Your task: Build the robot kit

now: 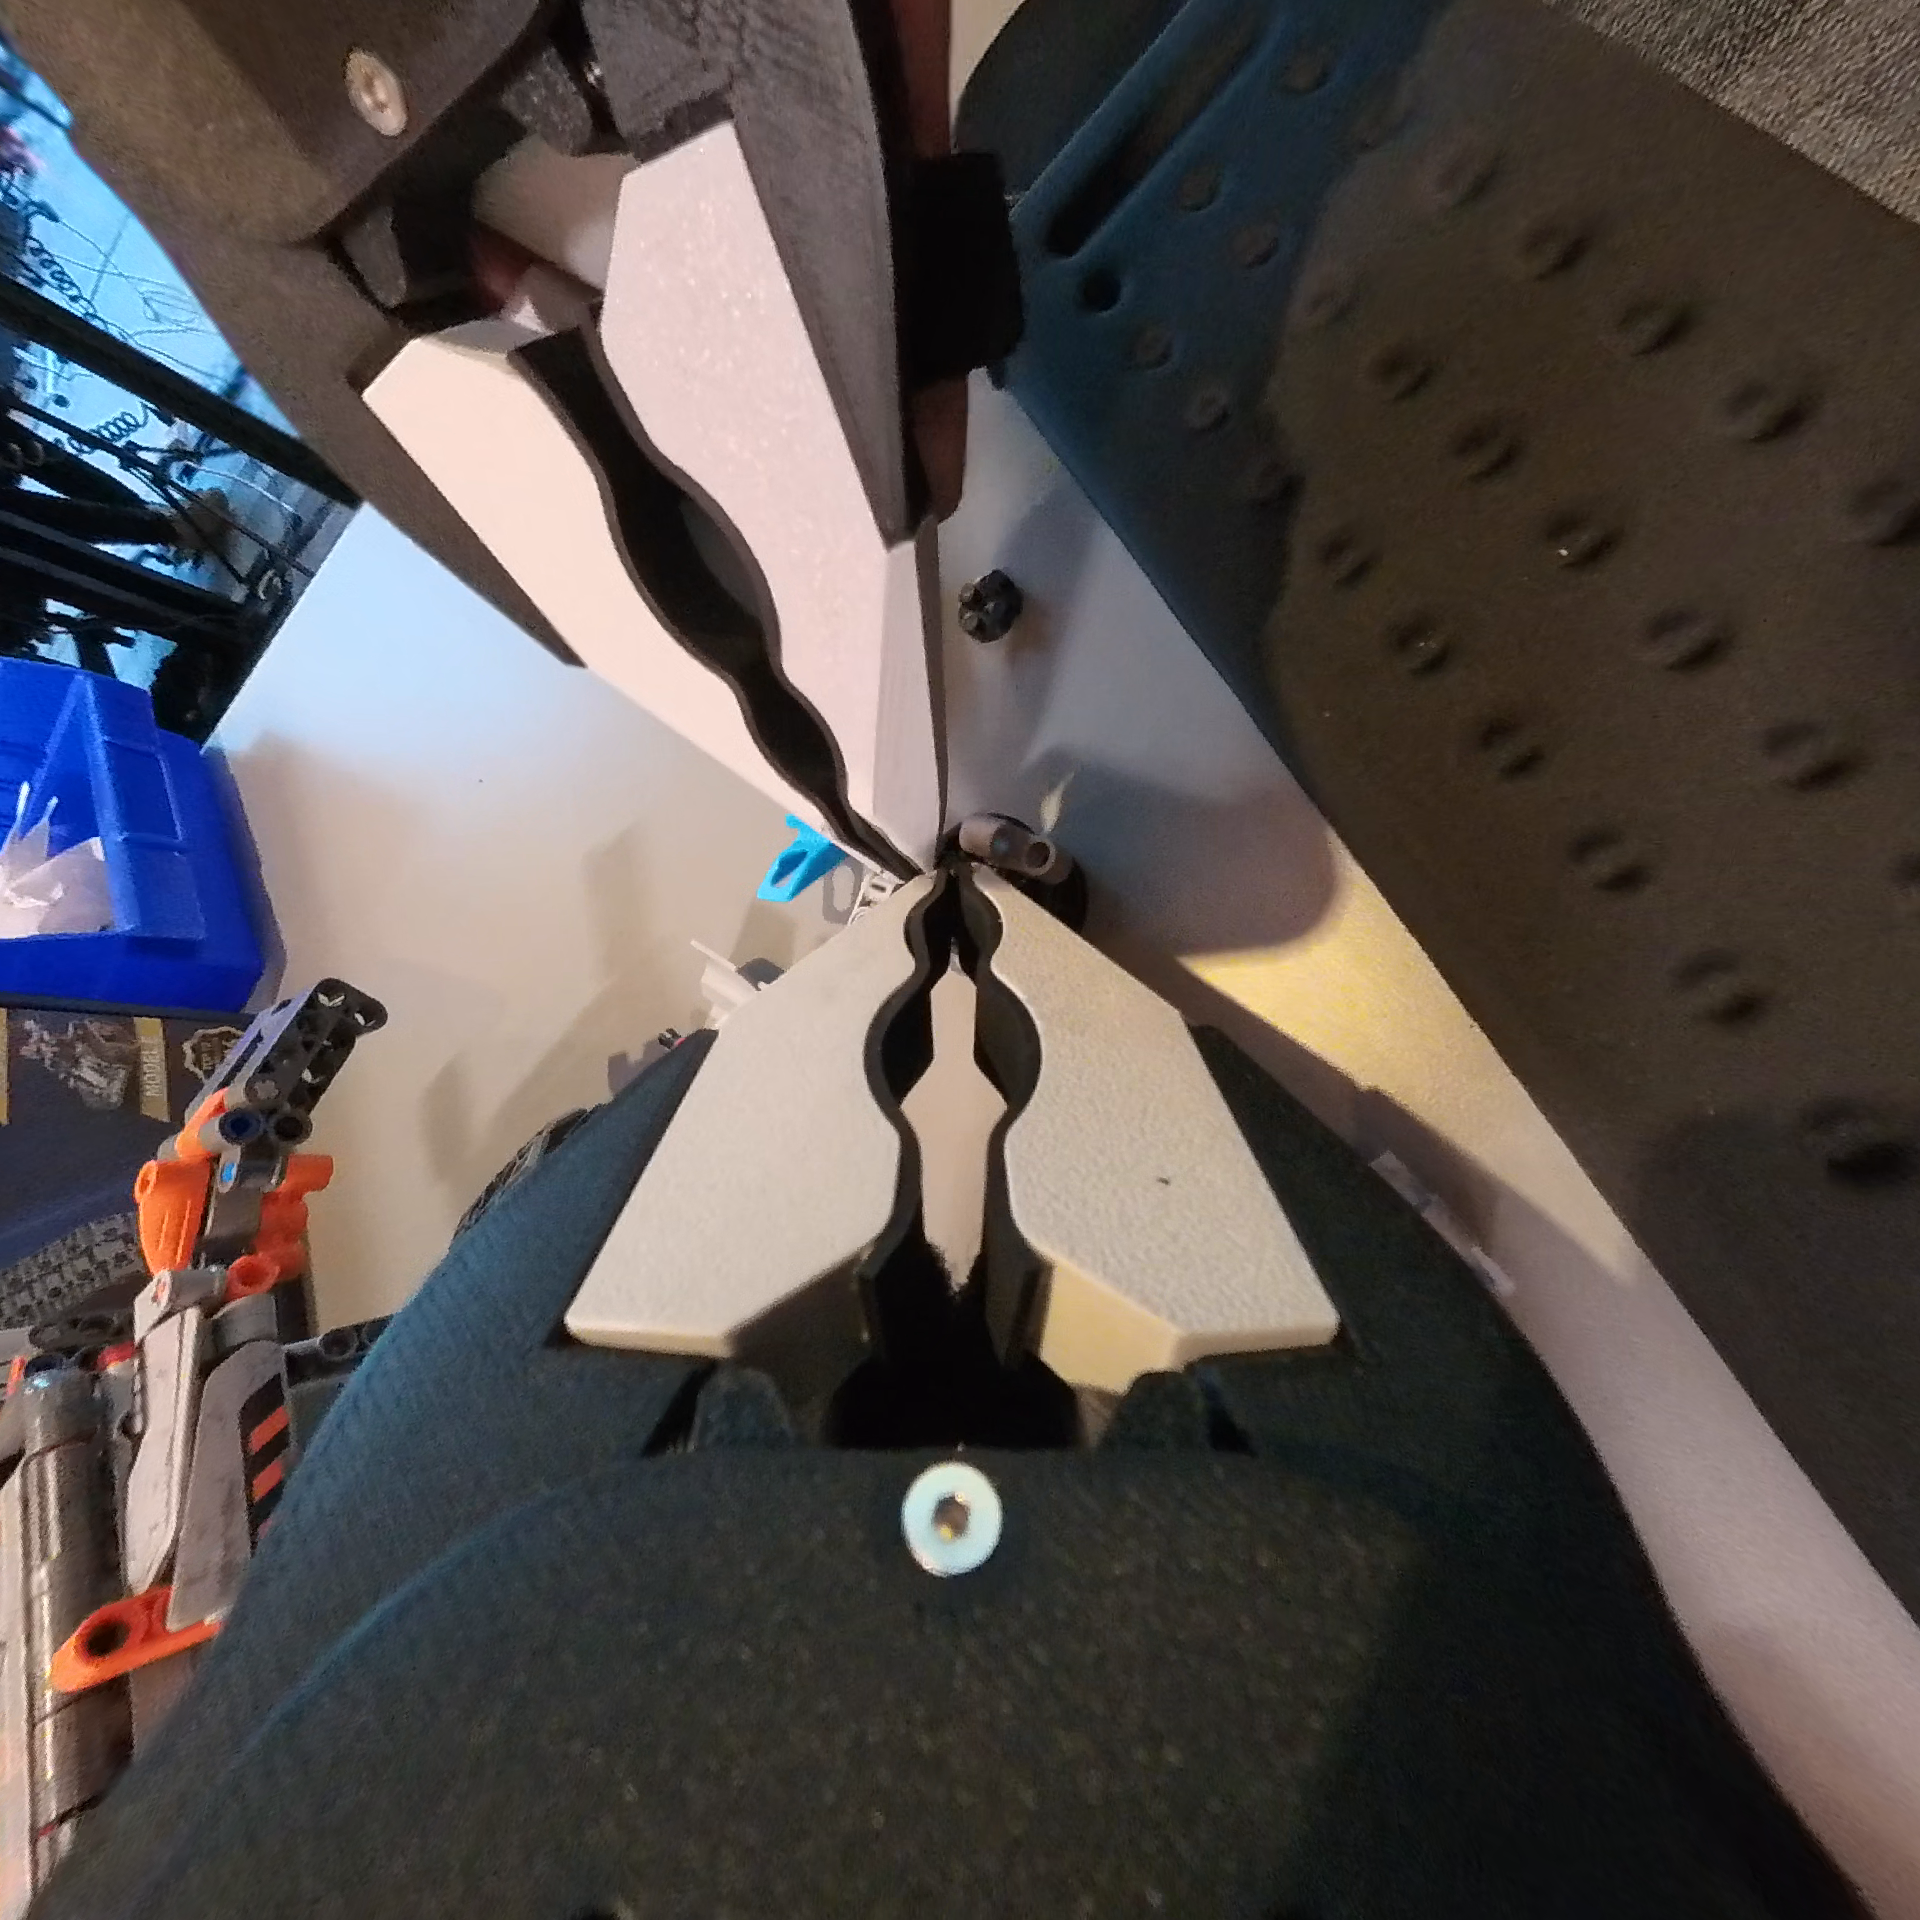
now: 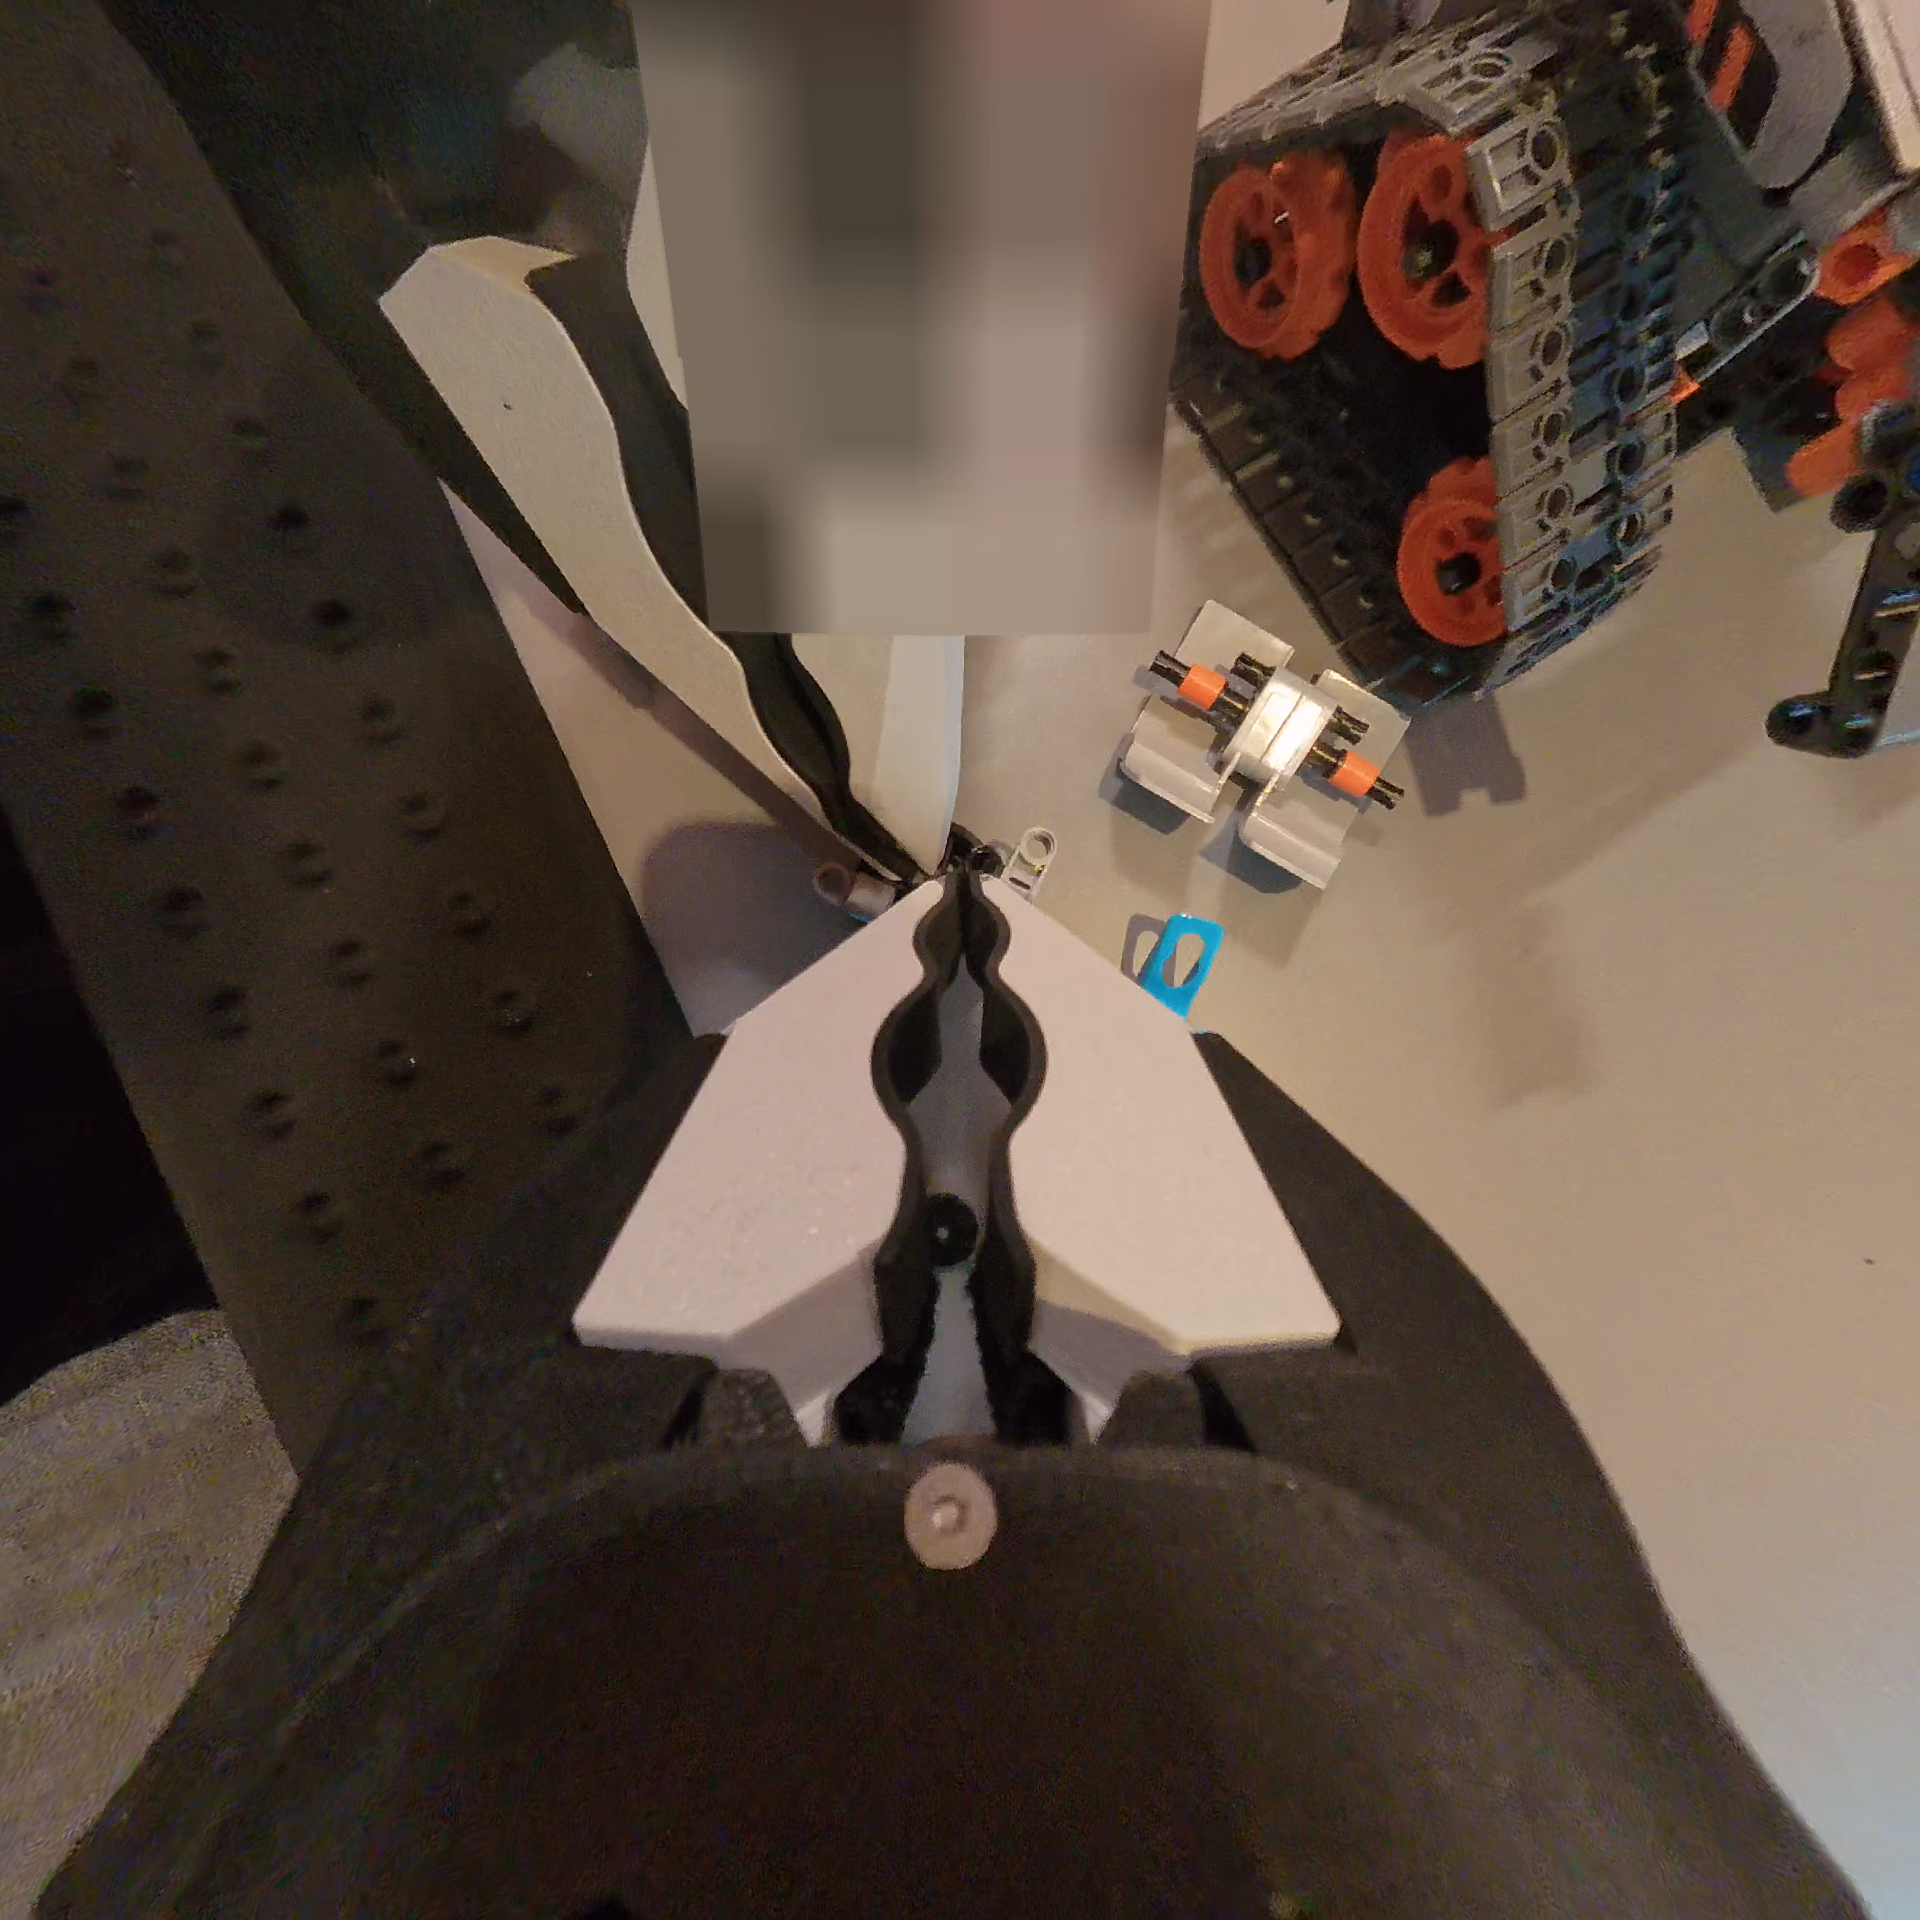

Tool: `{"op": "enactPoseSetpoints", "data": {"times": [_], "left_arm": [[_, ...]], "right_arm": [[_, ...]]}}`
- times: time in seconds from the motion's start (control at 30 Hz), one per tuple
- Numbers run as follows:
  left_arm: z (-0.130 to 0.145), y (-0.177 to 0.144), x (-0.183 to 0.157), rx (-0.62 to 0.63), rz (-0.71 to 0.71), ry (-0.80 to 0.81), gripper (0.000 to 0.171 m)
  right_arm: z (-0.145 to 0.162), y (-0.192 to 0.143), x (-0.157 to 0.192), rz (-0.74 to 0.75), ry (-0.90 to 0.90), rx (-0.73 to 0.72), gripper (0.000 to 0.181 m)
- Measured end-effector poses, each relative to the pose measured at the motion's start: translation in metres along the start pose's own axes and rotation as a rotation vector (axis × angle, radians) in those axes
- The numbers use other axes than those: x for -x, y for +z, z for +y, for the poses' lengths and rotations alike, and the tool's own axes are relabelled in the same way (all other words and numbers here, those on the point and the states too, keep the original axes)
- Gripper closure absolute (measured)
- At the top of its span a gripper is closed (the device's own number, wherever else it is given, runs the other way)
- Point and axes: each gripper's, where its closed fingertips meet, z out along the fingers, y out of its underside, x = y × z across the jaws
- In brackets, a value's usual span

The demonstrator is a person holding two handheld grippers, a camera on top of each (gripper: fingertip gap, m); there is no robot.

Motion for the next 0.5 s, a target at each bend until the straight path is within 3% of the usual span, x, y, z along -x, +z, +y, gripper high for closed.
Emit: {"op": "enactPoseSetpoints", "data": {"times": [0.5], "left_arm": [[0.0006, 0.001, -0.0008, 0.135, -0.061, 0.14, 0.171]], "right_arm": [[0.0031, 0.0017, 0.0008, 0.035, -0.098, 0.109, 0.181]]}}
